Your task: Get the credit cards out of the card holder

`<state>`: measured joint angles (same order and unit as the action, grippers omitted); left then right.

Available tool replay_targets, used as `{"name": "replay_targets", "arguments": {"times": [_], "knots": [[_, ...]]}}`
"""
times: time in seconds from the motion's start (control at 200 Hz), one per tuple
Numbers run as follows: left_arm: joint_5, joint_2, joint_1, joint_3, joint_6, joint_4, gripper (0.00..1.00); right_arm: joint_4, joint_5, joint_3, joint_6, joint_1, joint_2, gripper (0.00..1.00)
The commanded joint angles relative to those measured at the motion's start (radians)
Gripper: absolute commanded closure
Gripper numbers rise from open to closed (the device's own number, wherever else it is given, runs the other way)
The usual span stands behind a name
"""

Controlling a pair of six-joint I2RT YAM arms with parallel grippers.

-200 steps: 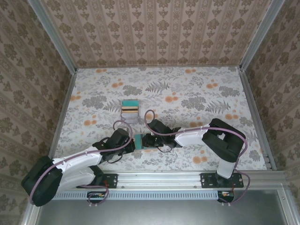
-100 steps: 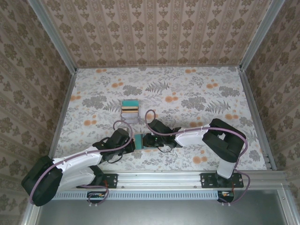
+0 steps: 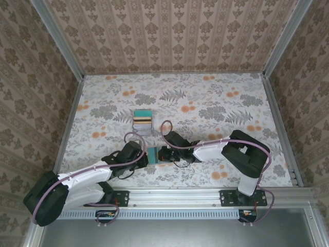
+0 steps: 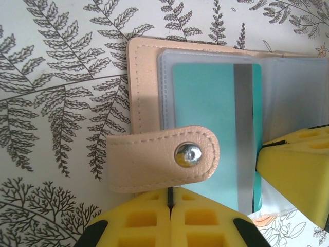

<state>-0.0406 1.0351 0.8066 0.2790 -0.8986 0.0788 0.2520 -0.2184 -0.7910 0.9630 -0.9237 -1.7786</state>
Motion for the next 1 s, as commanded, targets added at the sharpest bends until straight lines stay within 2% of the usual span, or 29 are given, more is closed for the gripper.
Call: {"name": "replay_targets", "arguments": {"times": [0.0,0.225,0.415,0.475,0.585,0.995], "knots": [[0.038,0.015,0.007,0.0,-0.023,0.08,1.0,-0.008,0.016,0.055,0.006,0.015,0.037,1.0],[0.048,-0.009,0.001,-0.004,-0.028,0.103,1.0,-0.015,0.033,0.107,-0.006,0.045,0.103,1.0],[0.038,-0.008,0.002,-0.001,-0.02,0.093,1.0,0.042,-0.014,0.099,-0.015,0.046,0.065,1.0],[0.033,-0.001,0.001,-0.001,-0.02,0.088,1.0,0.061,-0.023,0.095,-0.009,0.046,0.042,0.91],[0.024,0.014,0.003,0.002,-0.014,0.078,1.0,0.113,-0.038,0.093,0.001,0.046,0.01,0.83],[0.019,0.03,0.008,0.014,-0.007,0.075,1.0,0.173,-0.068,0.086,0.011,0.045,-0.027,0.8]]}}
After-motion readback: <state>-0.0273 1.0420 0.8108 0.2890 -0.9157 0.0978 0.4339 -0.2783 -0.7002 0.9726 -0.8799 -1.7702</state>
